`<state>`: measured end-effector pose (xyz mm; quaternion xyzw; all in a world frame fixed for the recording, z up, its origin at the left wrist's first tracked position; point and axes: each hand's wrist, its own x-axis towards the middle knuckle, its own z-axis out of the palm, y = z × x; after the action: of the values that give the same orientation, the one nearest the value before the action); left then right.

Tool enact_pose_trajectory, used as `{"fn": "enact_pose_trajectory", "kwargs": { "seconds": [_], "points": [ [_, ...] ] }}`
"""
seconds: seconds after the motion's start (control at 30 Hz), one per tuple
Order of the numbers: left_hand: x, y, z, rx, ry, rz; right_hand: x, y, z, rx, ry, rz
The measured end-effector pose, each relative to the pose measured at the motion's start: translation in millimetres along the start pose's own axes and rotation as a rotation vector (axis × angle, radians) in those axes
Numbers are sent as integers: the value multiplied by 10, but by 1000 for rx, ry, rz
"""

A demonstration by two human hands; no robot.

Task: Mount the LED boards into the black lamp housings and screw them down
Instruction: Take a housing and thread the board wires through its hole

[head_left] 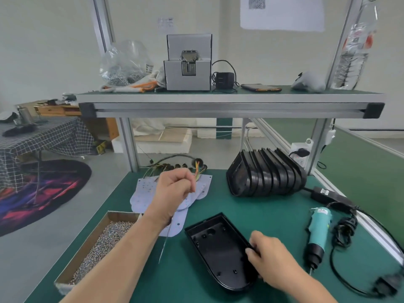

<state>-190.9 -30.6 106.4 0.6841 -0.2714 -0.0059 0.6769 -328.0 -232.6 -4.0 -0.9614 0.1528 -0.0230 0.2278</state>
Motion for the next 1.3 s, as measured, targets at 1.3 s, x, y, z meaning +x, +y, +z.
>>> {"fn": "enact_pose_trajectory", "kwargs": {
  "seconds": [1.3],
  "points": [
    [-271, 484, 173, 400, -638, -66, 86, -619, -1156, 1745, 190, -284]
  ]
}}
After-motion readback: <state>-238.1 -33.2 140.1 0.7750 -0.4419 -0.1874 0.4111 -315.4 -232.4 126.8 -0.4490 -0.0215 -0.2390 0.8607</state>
